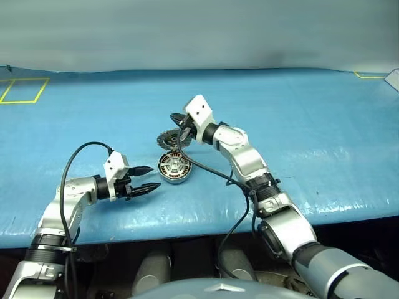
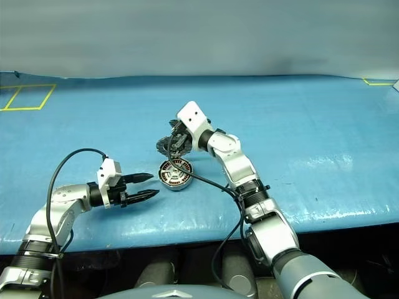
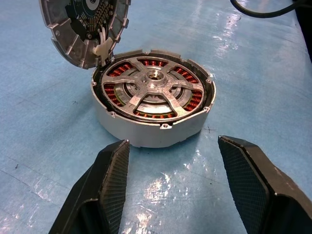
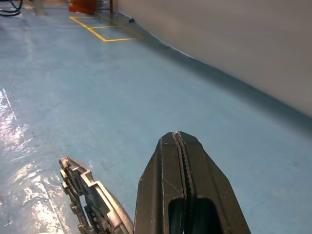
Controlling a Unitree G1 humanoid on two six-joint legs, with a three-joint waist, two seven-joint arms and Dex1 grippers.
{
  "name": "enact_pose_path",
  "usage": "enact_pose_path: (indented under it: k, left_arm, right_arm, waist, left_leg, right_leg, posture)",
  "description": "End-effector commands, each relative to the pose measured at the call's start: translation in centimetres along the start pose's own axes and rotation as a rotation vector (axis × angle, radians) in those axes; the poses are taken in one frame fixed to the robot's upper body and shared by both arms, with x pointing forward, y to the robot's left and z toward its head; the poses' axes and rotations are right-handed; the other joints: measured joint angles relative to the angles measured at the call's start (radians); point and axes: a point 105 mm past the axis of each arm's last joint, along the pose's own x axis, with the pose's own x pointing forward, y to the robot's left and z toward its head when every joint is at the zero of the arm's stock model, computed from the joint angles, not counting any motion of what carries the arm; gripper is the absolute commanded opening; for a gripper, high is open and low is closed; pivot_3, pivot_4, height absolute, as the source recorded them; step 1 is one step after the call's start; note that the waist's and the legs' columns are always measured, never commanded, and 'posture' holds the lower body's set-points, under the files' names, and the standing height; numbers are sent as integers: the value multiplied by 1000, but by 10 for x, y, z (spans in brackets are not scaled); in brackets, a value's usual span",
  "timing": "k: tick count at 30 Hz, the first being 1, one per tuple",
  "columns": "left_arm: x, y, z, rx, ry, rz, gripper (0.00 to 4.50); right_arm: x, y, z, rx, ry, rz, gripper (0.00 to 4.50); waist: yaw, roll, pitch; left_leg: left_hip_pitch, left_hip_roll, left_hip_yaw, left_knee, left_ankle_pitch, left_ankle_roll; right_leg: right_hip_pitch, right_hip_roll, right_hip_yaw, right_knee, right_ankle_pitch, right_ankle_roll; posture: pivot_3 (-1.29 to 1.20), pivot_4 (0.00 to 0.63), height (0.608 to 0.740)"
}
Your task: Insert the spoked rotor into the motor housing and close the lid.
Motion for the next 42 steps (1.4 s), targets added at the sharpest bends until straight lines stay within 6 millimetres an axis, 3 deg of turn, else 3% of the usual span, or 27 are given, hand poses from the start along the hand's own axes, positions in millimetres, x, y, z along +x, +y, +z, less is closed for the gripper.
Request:
enact_pose_path:
  k: [1, 14, 24, 42]
  left_arm:
    - [-2, 0, 12, 31, -38, 6, 3142]
    - [-8, 3, 9, 15, -46, 40, 3142]
    - [-13, 10, 15, 28, -42, 51, 3142]
    - [-8, 8, 18, 27, -45, 38, 3142]
  right_arm:
    - [5, 8, 12, -45, -37, 49, 0]
    - [-21, 32, 3, -40, -24, 83, 0]
    - [-32, 66, -7, 11, -1, 111, 0]
    - [-41, 86, -78, 138, 190, 104, 0]
  waist:
    - [0, 0, 0]
    - [0, 0, 0]
    - [1, 0, 0]
    - [2, 0, 0]
  left_leg:
    - [0, 0, 0, 0, 0, -1]
    - [0, 3, -1, 0, -2, -2]
    - [0, 4, -1, 0, -2, -3]
    - [2, 5, 0, 0, -2, -3]
  right_leg:
    - [0, 1, 0, 0, 0, 0]
    - [-1, 4, 0, 0, -1, -1]
    - [-1, 4, 0, 0, -1, -2]
    - [1, 5, 0, 0, -4, -6]
  posture:
    - [0, 150, 740]
    - [0, 150, 740]
    - [0, 150, 740]
    - [0, 150, 740]
